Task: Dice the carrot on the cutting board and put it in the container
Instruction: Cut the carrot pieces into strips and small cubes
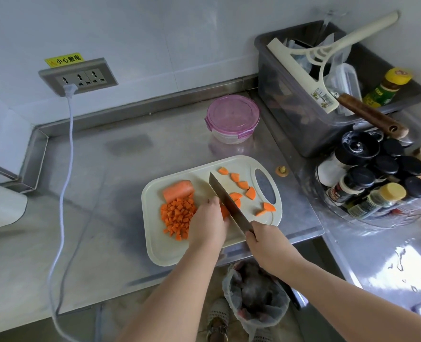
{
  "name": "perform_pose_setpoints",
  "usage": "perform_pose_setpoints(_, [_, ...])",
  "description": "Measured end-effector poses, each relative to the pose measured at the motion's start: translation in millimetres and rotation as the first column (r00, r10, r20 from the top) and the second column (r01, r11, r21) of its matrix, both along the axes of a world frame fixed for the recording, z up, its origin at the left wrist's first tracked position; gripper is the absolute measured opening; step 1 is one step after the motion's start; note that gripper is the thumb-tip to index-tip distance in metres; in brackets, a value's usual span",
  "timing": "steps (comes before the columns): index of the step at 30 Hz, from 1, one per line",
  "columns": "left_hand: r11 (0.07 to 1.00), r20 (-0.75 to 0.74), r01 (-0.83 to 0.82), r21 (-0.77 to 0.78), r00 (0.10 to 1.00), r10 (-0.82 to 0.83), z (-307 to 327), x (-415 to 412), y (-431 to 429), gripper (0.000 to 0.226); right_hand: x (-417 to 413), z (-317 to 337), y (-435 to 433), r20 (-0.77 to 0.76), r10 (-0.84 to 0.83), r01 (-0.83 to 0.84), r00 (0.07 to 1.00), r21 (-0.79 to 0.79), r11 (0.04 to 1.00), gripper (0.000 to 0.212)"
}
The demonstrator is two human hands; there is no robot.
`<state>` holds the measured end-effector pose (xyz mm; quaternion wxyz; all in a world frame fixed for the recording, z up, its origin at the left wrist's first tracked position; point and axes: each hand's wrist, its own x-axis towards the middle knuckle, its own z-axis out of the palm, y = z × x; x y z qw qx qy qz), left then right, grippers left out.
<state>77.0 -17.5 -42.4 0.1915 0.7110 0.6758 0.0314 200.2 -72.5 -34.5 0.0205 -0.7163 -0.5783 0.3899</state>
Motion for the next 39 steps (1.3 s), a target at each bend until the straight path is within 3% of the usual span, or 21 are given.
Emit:
perform_pose_setpoints(6, [0.994, 0.138, -0.107, 0.028, 0.985, 0.103, -1, 1, 11, 0.039, -2, -11, 16, 0.032, 0.006, -0.006, 0.999, 0.014, 1.000, 0.026])
perform_pose_setpoints(16, [0.980, 0.365, -0.194, -0.044, 0.910, 0.197, -2, -10, 8, 0.024, -3, -10, 18, 0.047, 0.030, -0.031, 0.998, 0.019, 0.999, 0.025])
perform_pose_setpoints(25, [0.952, 0.424, -0.283, -0.116, 0.853, 0.305, -4, -11, 18, 0.012, -4, -6, 18, 0.109, 0.105, -0.106, 0.988, 0.005, 0.994, 0.022])
perform_pose_setpoints(29, [0.924, 0.445, -0.320, -0.211, 0.810, 0.382, -5, -14, 23, 0.016, -9, 1, 19, 0.230, 0.246, -0.244, 0.942, -0.040, 0.969, 0.023])
perform_pose_setpoints(35, [0.875, 0.484, -0.317, -0.366, 0.738, 0.470, -7, -17, 29, 0.006, -9, 27, 15, 0.233, 0.130, -0.165, 0.964, 0.135, 0.977, 0.023])
perform_pose_setpoints(39, [0.870, 0.458, -0.324, -0.370, 0.751, 0.475, -7, -17, 30, 0.007, -16, 33, 11, 0.272, 0.192, -0.220, 0.943, 0.076, 0.972, 0.022])
